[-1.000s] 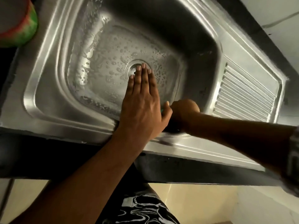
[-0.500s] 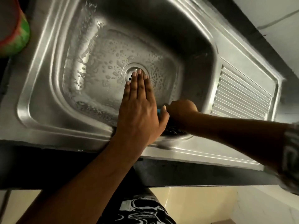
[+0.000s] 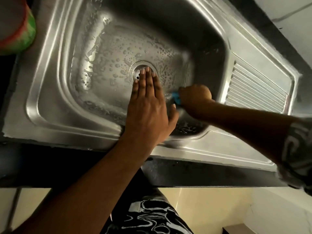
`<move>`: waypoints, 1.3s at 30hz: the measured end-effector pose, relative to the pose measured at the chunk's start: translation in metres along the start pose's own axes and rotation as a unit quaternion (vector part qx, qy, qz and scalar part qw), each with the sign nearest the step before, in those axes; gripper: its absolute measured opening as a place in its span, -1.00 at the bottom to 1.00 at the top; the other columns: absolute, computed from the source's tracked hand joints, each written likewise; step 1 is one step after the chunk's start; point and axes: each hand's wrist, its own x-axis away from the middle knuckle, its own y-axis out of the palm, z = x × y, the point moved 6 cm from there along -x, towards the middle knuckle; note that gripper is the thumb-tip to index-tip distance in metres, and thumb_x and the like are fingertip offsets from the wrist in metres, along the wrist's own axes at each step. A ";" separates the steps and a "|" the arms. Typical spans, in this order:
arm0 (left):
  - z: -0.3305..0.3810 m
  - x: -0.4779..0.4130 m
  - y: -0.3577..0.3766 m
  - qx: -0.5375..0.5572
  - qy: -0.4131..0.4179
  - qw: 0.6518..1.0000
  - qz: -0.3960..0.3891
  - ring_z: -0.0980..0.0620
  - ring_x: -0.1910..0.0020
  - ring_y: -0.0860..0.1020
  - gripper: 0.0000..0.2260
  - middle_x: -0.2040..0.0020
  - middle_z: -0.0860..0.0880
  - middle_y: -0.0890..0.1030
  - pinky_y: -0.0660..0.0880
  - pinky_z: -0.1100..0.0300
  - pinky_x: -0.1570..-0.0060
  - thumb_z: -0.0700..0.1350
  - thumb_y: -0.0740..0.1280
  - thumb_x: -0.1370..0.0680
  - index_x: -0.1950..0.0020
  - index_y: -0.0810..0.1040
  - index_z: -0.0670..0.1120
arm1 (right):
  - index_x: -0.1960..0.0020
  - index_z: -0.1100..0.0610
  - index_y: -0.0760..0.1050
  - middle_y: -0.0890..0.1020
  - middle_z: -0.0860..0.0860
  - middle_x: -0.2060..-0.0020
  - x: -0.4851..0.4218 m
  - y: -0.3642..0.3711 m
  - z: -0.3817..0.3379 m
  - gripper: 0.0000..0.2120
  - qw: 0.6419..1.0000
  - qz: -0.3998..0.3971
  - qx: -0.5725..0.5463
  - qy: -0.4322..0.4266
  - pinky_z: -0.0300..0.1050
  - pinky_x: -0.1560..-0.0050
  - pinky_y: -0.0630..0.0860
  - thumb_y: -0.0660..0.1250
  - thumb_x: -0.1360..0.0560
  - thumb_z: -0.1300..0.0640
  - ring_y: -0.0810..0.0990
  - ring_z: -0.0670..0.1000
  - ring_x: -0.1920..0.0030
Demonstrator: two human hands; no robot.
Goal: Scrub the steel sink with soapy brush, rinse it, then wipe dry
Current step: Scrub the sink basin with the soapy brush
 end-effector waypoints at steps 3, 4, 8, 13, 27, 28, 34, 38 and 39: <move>-0.001 0.000 0.000 0.004 -0.004 1.000 0.005 -0.26 -0.71 -0.06 -0.11 -0.69 -0.36 -0.03 -0.01 -0.16 -0.67 0.29 0.05 -0.61 -0.69 -0.06 -0.33 | -0.22 0.04 0.55 0.66 0.01 -0.10 0.026 0.016 -0.027 -0.72 0.994 -0.081 0.043 -0.063 -0.05 0.19 0.43 0.18 -0.67 -0.08 0.67 0.11 -0.12; -0.001 0.000 0.000 0.004 -0.004 1.000 0.006 -0.26 -0.71 -0.06 -0.11 -0.69 -0.36 -0.03 -0.01 -0.16 -0.67 0.29 0.04 -0.61 -0.69 -0.06 -0.33 | -0.22 0.03 0.57 0.66 -0.01 -0.10 0.031 0.017 -0.031 -0.71 0.990 -0.107 0.045 -0.077 -0.05 0.14 0.47 0.18 -0.67 -0.08 0.66 0.10 -0.15; -0.001 0.001 -0.001 0.005 0.000 1.000 0.005 -0.26 -0.71 -0.07 -0.11 -0.69 -0.36 -0.04 -0.01 -0.17 -0.67 0.30 -0.06 -0.58 -0.69 -0.07 -0.33 | -0.19 -0.04 0.59 0.63 -0.04 0.01 0.045 -0.006 -0.007 -0.75 0.977 -0.173 0.043 -0.115 0.00 -0.02 0.59 0.30 -0.61 -0.13 0.65 0.10 -0.14; 0.002 0.000 0.000 0.011 -0.005 1.000 0.008 -0.26 -0.71 -0.05 -0.11 -0.69 -0.36 -0.02 -0.02 -0.16 -0.67 0.28 -0.05 -0.56 -0.69 -0.04 -0.33 | -0.23 -0.05 0.60 0.69 -0.06 -0.10 0.071 -0.031 0.027 -0.71 0.951 -0.179 0.133 -0.216 -0.08 -0.12 0.60 0.32 -0.59 -0.14 0.68 0.07 -0.15; 0.001 0.000 -0.001 0.007 -0.006 1.000 0.017 -0.27 -0.71 -0.07 -0.12 -0.69 -0.36 -0.02 0.01 -0.17 -0.67 0.30 -0.08 -0.60 -0.69 -0.07 -0.34 | -0.30 -0.11 0.54 0.65 -0.07 -0.15 0.080 -0.024 0.034 -0.71 0.973 -0.178 -0.010 -0.146 -0.10 -0.08 0.51 0.33 -0.61 -0.14 0.63 0.05 -0.19; 0.001 0.000 0.000 0.001 -0.006 1.000 0.016 -0.27 -0.71 -0.06 -0.12 -0.69 -0.37 -0.01 0.02 -0.17 -0.67 0.30 -0.08 -0.60 -0.69 -0.06 -0.35 | -0.28 -0.12 0.54 0.64 -0.06 -0.15 0.076 -0.037 0.046 -0.73 0.981 -0.143 0.020 -0.127 -0.08 -0.03 0.52 0.31 -0.62 -0.13 0.63 0.08 -0.18; 0.002 0.001 -0.001 -0.017 0.000 1.000 0.025 -0.33 -0.69 0.04 -0.12 -0.66 -0.42 0.06 0.05 -0.19 -0.65 0.28 -0.06 -0.60 -0.66 -0.01 -0.39 | -0.04 0.14 0.58 0.65 0.15 0.14 0.021 -0.064 0.081 -0.80 0.997 0.043 0.062 0.020 -0.02 0.16 0.60 0.48 -0.48 0.08 0.68 0.25 0.13; 0.000 0.001 -0.003 -0.011 -0.006 1.000 0.024 -0.31 -0.70 0.00 -0.12 -0.67 -0.41 0.03 0.03 -0.18 -0.66 0.28 -0.07 -0.60 -0.67 -0.04 -0.39 | -0.05 0.14 0.61 0.67 0.14 0.12 0.028 -0.066 0.075 -0.83 0.995 0.055 0.084 0.019 -0.05 0.24 0.52 0.46 -0.51 0.08 0.68 0.25 0.10; -0.001 0.002 -0.003 -0.004 -0.009 1.000 0.030 -0.30 -0.70 -0.01 -0.12 -0.68 -0.40 0.01 0.02 -0.18 -0.66 0.28 -0.07 -0.60 -0.67 -0.04 -0.38 | -0.10 0.10 0.61 0.67 0.12 0.06 0.038 -0.058 0.063 -0.81 0.996 0.019 0.085 -0.013 -0.05 0.22 0.53 0.41 -0.55 0.03 0.68 0.25 0.05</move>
